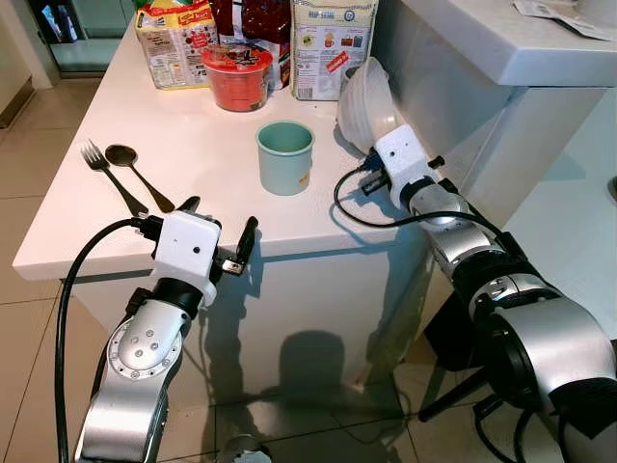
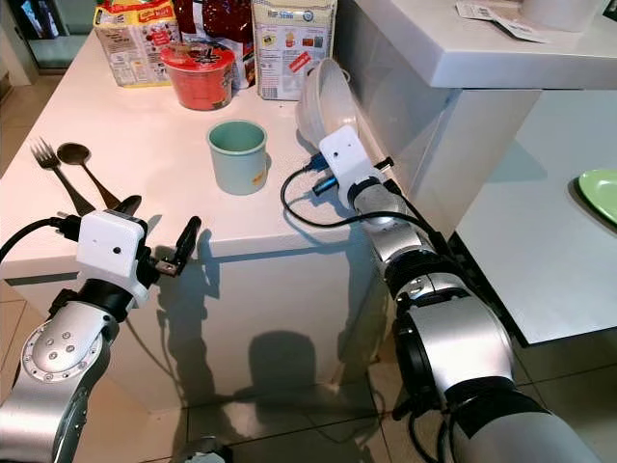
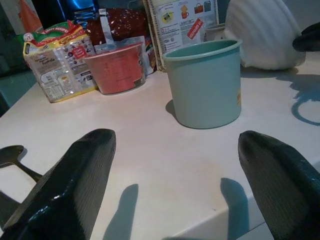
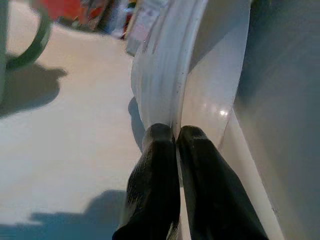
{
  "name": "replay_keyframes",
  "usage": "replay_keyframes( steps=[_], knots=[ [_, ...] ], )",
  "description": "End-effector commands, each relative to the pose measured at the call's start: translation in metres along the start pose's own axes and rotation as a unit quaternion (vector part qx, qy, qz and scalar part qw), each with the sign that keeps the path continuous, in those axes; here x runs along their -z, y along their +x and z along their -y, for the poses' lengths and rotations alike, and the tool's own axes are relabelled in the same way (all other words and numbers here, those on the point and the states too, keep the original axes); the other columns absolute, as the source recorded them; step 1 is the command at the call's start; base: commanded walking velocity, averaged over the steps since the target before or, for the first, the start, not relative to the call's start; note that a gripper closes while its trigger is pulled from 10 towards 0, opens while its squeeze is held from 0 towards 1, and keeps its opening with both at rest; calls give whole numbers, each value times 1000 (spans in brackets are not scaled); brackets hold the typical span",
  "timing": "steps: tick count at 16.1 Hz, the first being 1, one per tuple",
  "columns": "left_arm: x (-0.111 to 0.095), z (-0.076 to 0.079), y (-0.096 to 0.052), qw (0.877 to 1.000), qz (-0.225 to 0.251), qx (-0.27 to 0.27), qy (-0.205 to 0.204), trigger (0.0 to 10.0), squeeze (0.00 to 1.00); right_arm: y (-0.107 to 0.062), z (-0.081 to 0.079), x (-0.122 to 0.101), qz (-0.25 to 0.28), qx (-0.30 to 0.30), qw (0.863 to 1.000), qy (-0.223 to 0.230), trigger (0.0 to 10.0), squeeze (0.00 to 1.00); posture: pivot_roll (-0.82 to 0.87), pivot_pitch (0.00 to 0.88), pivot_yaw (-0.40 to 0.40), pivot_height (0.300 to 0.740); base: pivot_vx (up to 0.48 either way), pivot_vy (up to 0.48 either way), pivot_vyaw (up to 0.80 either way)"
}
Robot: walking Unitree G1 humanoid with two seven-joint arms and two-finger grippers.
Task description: Setting the table
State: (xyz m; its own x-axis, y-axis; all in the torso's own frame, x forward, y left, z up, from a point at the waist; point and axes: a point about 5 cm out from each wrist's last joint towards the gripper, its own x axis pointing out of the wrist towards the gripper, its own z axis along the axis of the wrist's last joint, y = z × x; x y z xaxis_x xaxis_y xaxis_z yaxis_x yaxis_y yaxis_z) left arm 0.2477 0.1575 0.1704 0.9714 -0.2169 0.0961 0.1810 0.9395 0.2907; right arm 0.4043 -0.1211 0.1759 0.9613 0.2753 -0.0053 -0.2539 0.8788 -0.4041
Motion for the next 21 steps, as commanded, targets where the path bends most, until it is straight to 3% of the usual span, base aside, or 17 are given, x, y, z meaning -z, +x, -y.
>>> replay_keyframes(
  steps=[1,4,7,10,13,21],
  knots=[
    [-1,1,2,1000,3,4,4,10000,0,4,16,-14,16,38,999,35,10000,0,341,29,-60,740,0,0,0],
    [0,2,2,1000,4,6,4,10000,0,3,37,-21,34,96,991,85,10000,0,336,27,-59,740,0,0,0],
    [0,3,2,1000,4,6,4,10000,0,3,41,-26,45,101,990,91,10000,0,334,31,-59,740,0,0,0],
    [0,3,2,1000,3,6,4,10000,0,9,22,-45,88,56,993,62,10000,0,333,33,-59,740,0,0,0],
    [0,3,3,1000,3,5,4,10000,0,12,11,-52,104,31,992,62,10000,0,334,33,-61,740,0,0,0],
    [1,5,6,1000,1,9,4,10000,0,5,5,-28,80,28,994,73,10000,0,316,36,-55,740,0,0,0]
  ],
)
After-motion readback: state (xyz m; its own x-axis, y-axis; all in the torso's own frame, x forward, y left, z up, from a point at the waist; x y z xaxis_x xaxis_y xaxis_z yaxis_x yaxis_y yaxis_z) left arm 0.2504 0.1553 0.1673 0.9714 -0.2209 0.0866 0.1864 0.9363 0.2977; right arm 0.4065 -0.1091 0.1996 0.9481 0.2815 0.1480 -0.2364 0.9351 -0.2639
